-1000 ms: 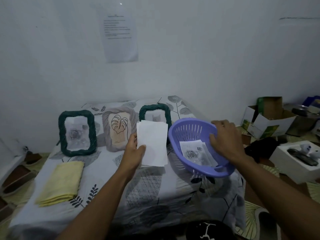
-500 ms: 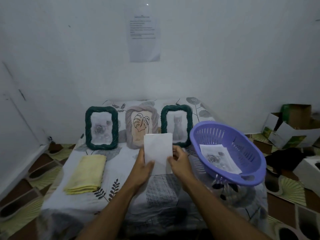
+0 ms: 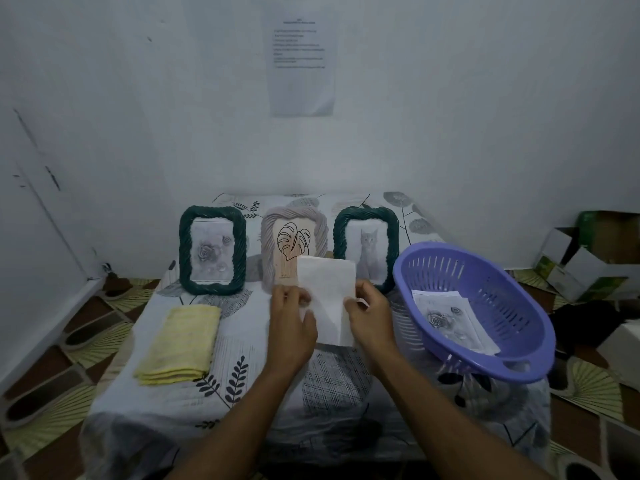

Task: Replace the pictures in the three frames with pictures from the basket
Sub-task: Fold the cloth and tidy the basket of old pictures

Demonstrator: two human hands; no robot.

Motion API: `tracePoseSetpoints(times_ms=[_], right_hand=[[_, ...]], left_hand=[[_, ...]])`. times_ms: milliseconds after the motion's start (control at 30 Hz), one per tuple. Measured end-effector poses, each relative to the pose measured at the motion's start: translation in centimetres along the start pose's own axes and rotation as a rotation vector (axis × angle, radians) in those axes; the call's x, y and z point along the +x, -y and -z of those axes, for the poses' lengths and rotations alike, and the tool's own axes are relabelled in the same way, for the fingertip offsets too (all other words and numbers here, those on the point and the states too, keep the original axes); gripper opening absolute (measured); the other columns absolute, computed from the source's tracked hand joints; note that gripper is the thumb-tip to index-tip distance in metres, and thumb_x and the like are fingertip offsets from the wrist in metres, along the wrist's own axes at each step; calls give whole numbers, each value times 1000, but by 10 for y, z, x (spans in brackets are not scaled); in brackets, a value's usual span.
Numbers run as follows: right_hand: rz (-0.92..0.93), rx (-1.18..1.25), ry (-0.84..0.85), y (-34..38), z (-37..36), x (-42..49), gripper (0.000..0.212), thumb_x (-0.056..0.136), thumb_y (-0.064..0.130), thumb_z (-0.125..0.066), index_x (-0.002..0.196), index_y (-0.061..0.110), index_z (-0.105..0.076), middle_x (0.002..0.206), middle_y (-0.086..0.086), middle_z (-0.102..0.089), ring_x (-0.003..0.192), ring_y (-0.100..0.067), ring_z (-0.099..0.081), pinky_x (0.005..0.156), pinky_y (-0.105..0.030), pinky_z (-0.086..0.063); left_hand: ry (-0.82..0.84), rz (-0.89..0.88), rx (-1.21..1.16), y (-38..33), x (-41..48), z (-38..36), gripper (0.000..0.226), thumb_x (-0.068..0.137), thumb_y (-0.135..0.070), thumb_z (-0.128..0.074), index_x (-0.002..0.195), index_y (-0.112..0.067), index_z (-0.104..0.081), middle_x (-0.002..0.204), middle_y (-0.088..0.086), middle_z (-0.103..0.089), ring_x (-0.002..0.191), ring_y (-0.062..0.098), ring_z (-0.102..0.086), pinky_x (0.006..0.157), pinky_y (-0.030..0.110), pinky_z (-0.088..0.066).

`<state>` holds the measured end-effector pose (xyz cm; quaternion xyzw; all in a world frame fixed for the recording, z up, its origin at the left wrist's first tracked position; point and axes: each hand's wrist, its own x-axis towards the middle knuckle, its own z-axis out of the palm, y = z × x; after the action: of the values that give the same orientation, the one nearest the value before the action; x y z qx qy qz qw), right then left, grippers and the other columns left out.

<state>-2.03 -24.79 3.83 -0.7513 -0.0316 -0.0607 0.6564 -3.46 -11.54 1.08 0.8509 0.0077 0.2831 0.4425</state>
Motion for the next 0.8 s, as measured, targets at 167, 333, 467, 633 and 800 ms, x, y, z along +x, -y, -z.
tracePoseSetpoints(times_ms=[167, 333, 467, 633, 800], right_hand=[[-199, 401, 267, 13, -3, -1, 41, 99, 46, -39, 111, 21, -69, 110, -9, -72, 106, -28, -67, 94, -50, -52], [-229, 352, 261, 9, -6, -3, 67, 95, 62, -25, 116, 17, -68, 109, -7, -73, 104, -20, -68, 96, -46, -53], [-189, 260, 260, 10, -3, -5, 53, 101, 49, -29, 112, 20, -71, 106, -6, -73, 99, -22, -69, 83, -36, -57], [-116, 158, 242, 9, 2, -4, 26, 100, 16, -47, 117, 18, -66, 112, 3, -70, 107, -9, -64, 78, -16, -51], [-140, 108, 16, 0, -1, 5, 35, 89, 9, -60, 120, 26, -57, 111, 2, -63, 103, -16, -61, 84, -37, -56]], left_hand=[[225, 195, -428, -17, 0, 7, 43, 77, -41, -67, 115, -24, -55, 115, -9, -60, 107, 4, -57, 76, 13, -49], [258, 207, -487, -23, -4, 13, 50, 73, -51, -69, 113, -24, -55, 113, -8, -64, 108, 3, -60, 80, 15, -51], [269, 337, -708, -23, 0, 19, 25, 94, -16, -54, 118, -16, -56, 106, 0, -70, 96, 13, -68, 73, 26, -56], [256, 419, -668, -14, 8, 24, 31, 91, -9, -57, 120, -18, -60, 108, 4, -71, 100, 22, -68, 86, 40, -55], [212, 458, -713, -7, 10, 28, 27, 87, -5, -64, 113, -13, -64, 106, 7, -73, 97, 25, -69, 83, 45, -56]])
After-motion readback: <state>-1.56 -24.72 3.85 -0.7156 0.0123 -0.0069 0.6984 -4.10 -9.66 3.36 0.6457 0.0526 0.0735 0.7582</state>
